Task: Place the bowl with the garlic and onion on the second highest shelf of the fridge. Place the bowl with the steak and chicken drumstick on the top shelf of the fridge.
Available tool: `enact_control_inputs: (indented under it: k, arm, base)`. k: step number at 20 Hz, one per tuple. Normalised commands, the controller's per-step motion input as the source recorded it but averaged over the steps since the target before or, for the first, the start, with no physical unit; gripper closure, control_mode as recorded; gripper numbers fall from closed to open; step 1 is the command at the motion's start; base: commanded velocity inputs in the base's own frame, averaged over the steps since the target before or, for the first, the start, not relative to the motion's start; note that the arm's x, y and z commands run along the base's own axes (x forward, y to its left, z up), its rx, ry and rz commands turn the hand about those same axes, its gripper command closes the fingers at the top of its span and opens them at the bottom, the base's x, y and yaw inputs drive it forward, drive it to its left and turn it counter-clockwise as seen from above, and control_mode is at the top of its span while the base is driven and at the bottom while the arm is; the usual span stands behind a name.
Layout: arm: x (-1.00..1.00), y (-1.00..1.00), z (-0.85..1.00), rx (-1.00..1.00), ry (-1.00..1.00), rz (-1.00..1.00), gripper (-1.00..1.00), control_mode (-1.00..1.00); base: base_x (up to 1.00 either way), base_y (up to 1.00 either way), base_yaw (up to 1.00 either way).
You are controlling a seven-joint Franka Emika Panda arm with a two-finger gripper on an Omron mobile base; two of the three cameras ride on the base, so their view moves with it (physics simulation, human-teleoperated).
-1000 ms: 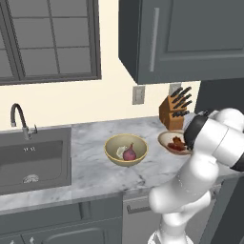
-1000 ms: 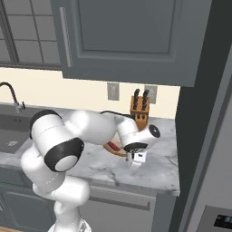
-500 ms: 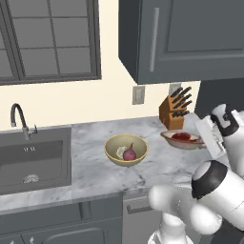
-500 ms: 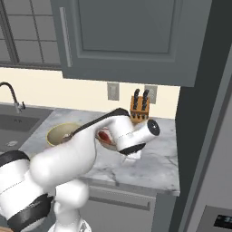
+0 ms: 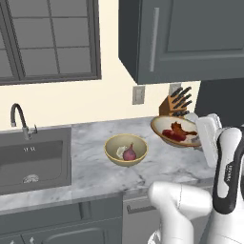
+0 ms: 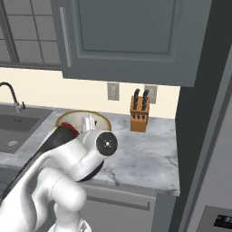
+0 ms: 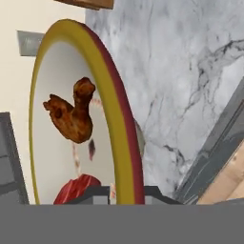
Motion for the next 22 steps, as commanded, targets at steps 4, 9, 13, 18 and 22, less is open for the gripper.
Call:
enact_control_inputs:
  k: [4,9,13,18,22]
  arm:
    - [-0.93,1.0,0.99,-0.09,-0.22,-0.02,1.0,-1.0]
    - [-0.55,0.72,0.41,-0.2,-0.11,0.0,1.0,-1.0]
    - [-0.03,0.0,0.0,-0.01,0.0,0.0,1.0,-1.0]
    - [-0.04,0.0,0.0,-0.01,0.0,0.0,1.0,1.0]
    - [0.0,0.0,0.0,0.0,0.0,0.0,1.0,1.0]
  base:
    - [0.0,0.0,0.0]
    - [0.0,0.0,0.0]
    - [0.0,0.0,0.0]
    - [-0.34,-0.03,0.02]
    - [-0.91,-0.41,0.0]
